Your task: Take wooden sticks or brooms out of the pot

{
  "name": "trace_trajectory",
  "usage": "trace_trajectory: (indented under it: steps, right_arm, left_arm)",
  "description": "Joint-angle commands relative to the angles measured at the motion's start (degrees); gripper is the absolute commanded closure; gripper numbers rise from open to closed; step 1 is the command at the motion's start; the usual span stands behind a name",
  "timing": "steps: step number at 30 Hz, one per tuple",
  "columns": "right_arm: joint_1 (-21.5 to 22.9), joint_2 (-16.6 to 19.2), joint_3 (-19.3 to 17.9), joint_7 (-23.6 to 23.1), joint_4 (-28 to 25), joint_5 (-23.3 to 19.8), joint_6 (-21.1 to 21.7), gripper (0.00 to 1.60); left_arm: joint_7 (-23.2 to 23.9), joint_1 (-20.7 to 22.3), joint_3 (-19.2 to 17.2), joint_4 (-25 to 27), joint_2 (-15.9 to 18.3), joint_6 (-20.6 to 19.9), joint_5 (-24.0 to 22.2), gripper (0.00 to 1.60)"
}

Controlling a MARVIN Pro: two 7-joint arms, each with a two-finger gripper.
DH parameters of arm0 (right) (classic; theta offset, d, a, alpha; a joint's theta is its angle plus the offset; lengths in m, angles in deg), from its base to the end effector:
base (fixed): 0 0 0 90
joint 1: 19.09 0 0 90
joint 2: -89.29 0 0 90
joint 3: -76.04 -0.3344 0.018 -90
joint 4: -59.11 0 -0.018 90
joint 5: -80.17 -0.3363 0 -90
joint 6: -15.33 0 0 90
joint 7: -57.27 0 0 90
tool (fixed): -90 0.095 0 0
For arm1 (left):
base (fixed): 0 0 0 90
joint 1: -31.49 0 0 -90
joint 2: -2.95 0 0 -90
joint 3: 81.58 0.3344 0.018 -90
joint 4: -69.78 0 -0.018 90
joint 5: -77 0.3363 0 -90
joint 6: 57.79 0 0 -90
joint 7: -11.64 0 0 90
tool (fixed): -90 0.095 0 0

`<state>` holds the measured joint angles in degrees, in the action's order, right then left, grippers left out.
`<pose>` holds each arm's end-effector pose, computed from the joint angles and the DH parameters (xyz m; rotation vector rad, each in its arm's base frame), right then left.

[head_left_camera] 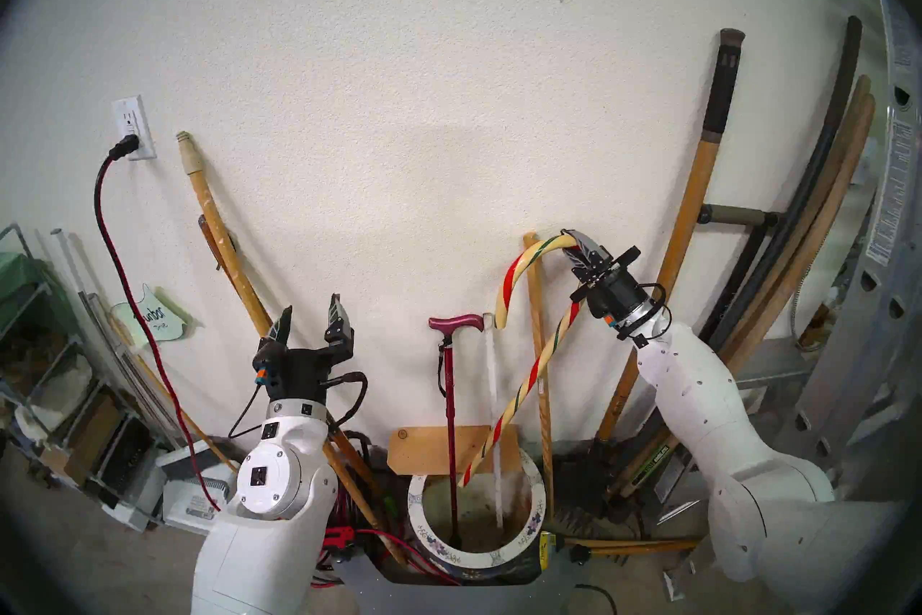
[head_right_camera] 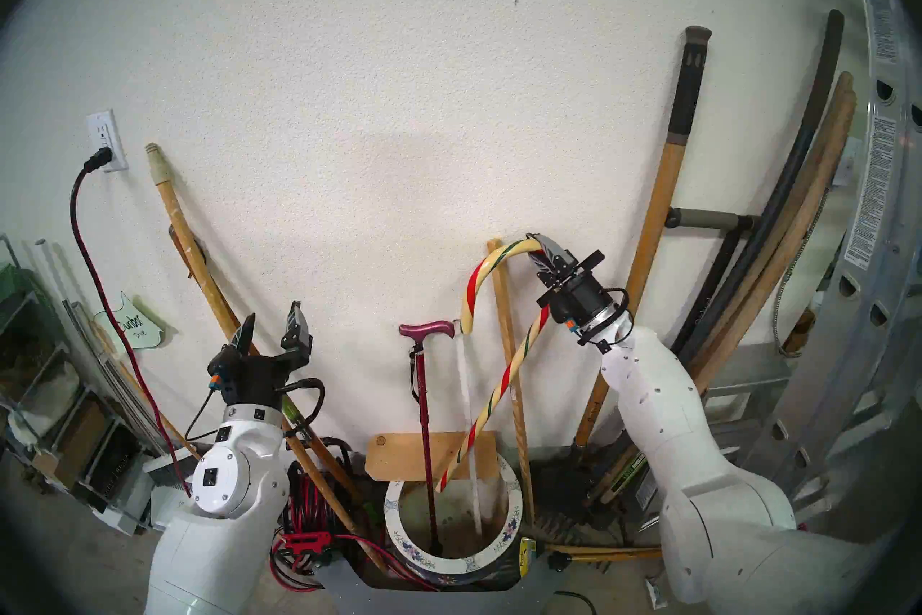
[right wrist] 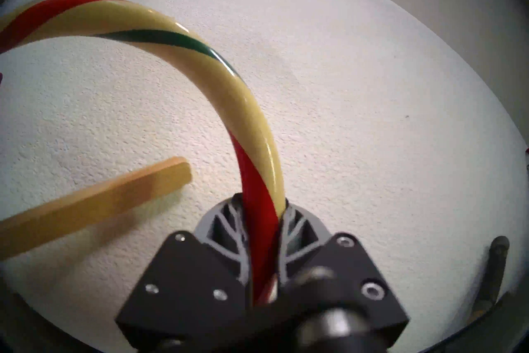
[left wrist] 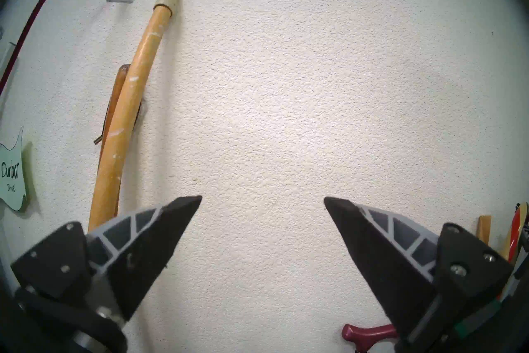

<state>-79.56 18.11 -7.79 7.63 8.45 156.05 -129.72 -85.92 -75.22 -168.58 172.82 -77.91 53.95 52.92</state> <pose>0.5552 -0.0959 -0.2920 0.5651 1.2011 2.1730 0.3463 0.0397 -0.3408 1.7934 0.4398 2.3664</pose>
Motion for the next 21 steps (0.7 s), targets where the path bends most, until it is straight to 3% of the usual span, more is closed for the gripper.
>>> trace_trajectory:
  steps: [1,21]
  right_arm:
    - [-1.16,3.10,-1.79,0.44,-4.44,-2.59,0.05,1.60]
    - [-5.63,11.76,-8.79,-0.62,-13.85,-8.63,0.05,1.60]
  left_arm:
    - [-0.02,0.00,-0.07,-0.01,0.03,0.00,0.00,0.00]
    - [-0.01,0.00,-0.07,-0.01,0.02,0.00,0.01,0.00]
